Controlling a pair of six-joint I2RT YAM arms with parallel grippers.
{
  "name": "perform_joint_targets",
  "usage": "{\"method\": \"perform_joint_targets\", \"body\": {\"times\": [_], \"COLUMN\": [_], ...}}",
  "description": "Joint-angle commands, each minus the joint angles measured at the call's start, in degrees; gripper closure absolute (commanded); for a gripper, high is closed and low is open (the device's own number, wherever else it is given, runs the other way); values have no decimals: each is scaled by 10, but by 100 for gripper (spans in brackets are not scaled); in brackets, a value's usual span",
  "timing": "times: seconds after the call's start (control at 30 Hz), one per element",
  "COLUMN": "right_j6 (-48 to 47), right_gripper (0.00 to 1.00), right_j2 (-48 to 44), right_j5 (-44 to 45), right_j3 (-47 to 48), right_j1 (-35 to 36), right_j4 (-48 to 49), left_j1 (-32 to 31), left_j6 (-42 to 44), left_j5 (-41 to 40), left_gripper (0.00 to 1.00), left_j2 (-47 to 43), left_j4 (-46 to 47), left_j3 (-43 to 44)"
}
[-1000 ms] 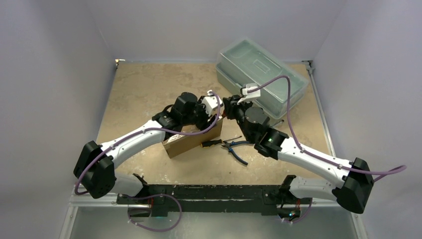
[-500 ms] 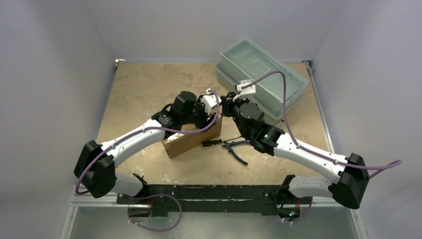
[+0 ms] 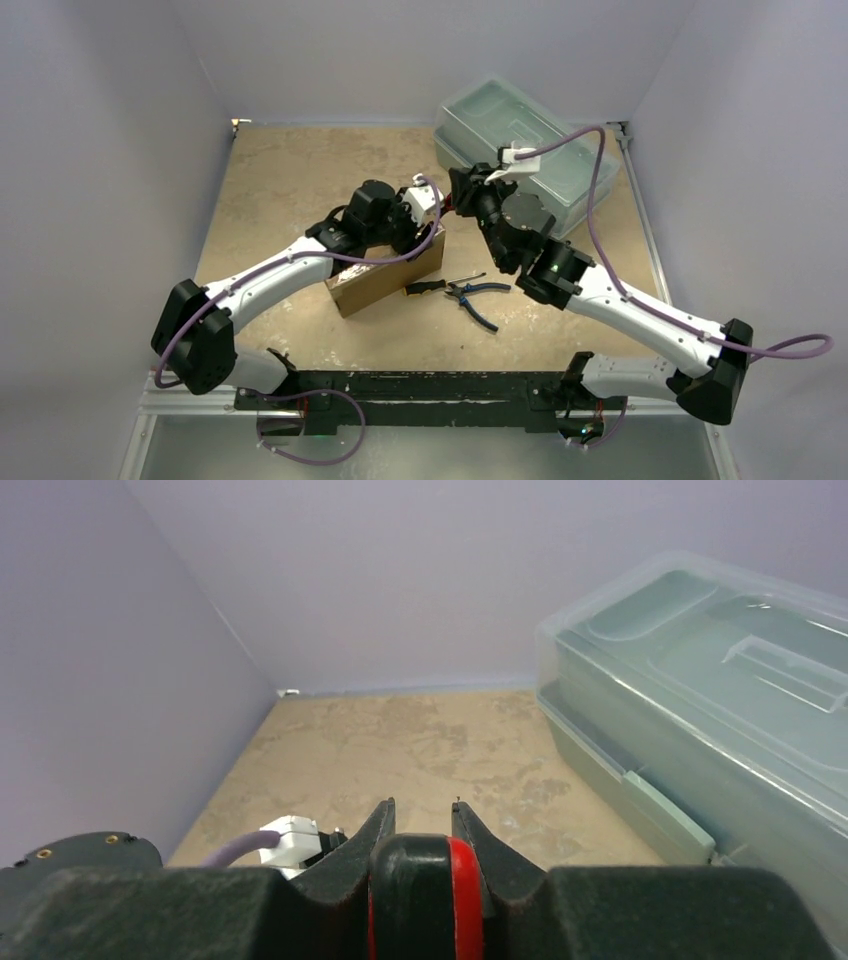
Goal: Unpack the express box
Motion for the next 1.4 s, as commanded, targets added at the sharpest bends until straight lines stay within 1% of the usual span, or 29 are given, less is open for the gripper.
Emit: {"method": "perform_joint_targets", "body": {"times": [0.0,0.13,0.23,0.37,0.43,0.6,0.8,0.9,0.97,1.03,1.13,1.17,1.2,1.23,1.27,1.3,1.33,1.37], "right_j6": [11,22,38,78,96,96,88,95,100,103,108,109,109,110,110,110,111,112], "right_gripper": [100,100,100,100,100,100,100,100,100,100,100,100,100,100,100,100,100,100], "right_j2": [-36,-77,-115,-151,-161,-173,-171,-174,-176,-176,-177,-177,-177,-178,-178,-178,-178,-177], "right_j5": [54,62,64,47,36,-2,-49,-60,-65,-73,-82,-85,-87,-89,-91,-94,-97,-98], "right_j3": [4,-44,-92,-126,-137,-149,-138,-143,-149,-151,-151,-152,-154,-155,-156,-156,-157,-157], "right_j1": [0,-20,-29,-29,-29,-29,-29,-29,-29,-29,-29,-29,-29,-29,-28,-29,-28,-28], "right_j4": [1,-36,-73,-131,-151,-162,-176,-178,-175,-174,-173,-172,-171,-169,-168,-166,-166,-165], "left_j1": [3,7,31,119,154,239,339,392,429,450,461,460,457,456,456,457,457,456], "left_j6": [-1,-21,-49,-133,-156,-224,-350,-456,-557,-666,-803,-832,-867,-886,-894,-886,-860,-821], "left_j5": [-25,-45,-54,-8,16,57,116,167,198,212,196,179,164,151,142,131,117,94], "left_gripper": [46,46,48,48,48,48,47,47,47,47,46,39,30,24,19,11,6,3], "left_j2": [12,16,14,8,5,-10,-10,6,22,45,84,96,106,113,115,112,92,70], "left_j4": [-16,-28,-30,-4,12,52,129,210,308,426,577,620,656,678,691,687,635,540], "left_j3": [21,33,39,35,32,23,1,-29,-68,-114,-171,-187,-204,-217,-232,-243,-244,-231]}}
